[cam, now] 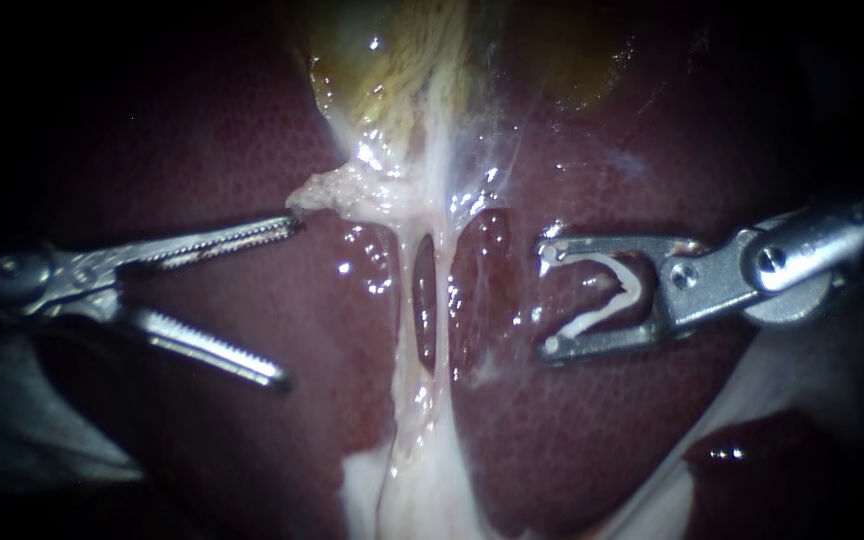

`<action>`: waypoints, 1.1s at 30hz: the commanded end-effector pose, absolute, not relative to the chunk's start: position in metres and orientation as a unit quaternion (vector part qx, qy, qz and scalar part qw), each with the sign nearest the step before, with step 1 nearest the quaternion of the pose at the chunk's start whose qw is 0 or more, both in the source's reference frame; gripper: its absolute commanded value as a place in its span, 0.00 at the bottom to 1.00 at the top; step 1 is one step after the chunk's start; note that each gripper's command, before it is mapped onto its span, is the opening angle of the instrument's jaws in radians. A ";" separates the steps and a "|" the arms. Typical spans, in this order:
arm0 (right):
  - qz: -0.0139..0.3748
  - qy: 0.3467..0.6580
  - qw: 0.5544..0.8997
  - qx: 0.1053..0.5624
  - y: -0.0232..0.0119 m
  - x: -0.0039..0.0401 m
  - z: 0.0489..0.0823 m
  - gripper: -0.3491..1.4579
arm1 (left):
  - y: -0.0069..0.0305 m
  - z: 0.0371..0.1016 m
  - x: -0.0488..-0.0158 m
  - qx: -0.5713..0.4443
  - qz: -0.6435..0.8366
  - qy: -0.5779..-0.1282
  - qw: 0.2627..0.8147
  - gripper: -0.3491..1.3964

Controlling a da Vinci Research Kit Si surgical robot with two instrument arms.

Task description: Grabbing gallbladder

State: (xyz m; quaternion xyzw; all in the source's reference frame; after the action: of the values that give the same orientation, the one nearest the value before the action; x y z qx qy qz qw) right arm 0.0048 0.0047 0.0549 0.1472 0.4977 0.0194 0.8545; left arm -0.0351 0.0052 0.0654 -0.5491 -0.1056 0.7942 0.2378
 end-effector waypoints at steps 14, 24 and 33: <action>0.020 0.497 0.855 0.147 0.0048 0.0050 0.0550 0.47 | 0.0100 0.0669 -0.0346 -0.530 0.798 -0.075 0.278 0.68; 0.020 0.497 0.855 0.147 0.0048 0.0051 0.0550 0.47 | 0.0111 0.0690 -0.0349 -0.520 0.789 -0.084 0.316 0.52; 0.020 0.497 0.855 0.147 0.0048 0.0051 0.0550 0.47 | 0.0109 0.0693 -0.0350 -0.511 0.781 -0.096 0.346 0.38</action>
State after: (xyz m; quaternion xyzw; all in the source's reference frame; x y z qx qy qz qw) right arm 0.0051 0.0048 0.0550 0.1467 0.4974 0.0201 0.8548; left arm -0.0351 0.0108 0.0694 -0.5104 -0.0972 0.7802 0.3483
